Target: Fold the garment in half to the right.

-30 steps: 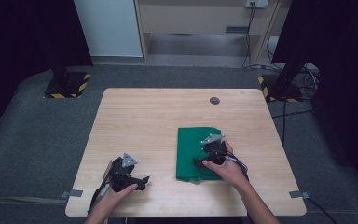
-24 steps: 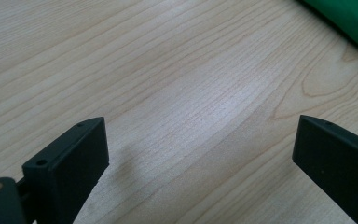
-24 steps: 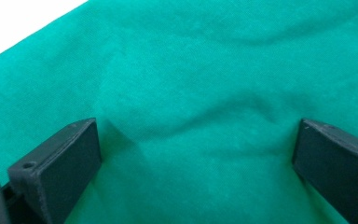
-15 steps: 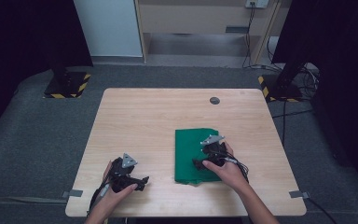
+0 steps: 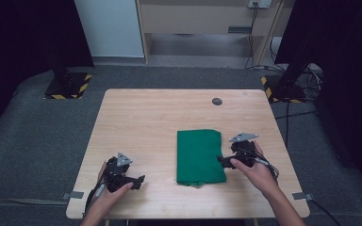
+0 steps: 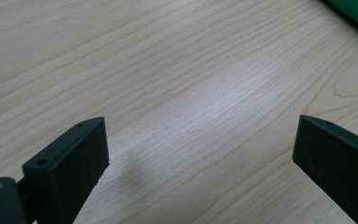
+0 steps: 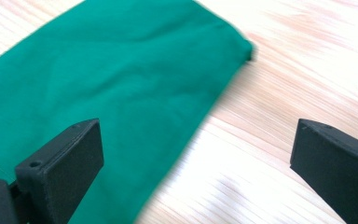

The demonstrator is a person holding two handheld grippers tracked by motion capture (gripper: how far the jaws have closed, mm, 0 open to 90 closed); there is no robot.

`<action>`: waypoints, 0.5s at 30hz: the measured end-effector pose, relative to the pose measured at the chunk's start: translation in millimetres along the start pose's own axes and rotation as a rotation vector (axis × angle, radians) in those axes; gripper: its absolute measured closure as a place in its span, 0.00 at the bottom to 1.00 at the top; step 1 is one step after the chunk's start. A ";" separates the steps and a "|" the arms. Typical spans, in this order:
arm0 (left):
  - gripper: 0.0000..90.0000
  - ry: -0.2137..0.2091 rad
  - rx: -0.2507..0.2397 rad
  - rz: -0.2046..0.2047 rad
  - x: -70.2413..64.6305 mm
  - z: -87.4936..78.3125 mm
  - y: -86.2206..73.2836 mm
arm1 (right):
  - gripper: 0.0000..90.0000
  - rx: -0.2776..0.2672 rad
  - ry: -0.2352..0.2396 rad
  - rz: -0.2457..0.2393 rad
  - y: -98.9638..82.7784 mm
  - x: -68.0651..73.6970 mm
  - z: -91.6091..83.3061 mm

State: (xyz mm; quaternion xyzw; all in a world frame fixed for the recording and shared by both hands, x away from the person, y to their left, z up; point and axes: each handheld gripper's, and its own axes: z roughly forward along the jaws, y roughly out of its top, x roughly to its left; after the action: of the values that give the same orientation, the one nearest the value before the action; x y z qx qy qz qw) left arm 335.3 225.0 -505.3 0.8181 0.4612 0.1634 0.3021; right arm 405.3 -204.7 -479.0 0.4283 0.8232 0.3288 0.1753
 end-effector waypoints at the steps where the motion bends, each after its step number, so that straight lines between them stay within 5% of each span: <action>1: 0.03 0.001 -0.004 -0.007 1.3 -1.1 0.4 | 0.03 -0.004 -0.007 0.010 -1.9 -4.5 -3.8; 15: 0.03 0.003 -0.004 -0.026 1.3 4.7 5.5 | 0.03 -0.034 -0.039 0.070 -26.1 -35.6 -32.7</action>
State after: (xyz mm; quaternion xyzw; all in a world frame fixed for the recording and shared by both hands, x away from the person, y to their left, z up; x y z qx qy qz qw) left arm 342.1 222.3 -505.3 0.8111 0.4720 0.1617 0.3053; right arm 391.5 -257.6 -473.2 0.4603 0.7983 0.3403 0.1871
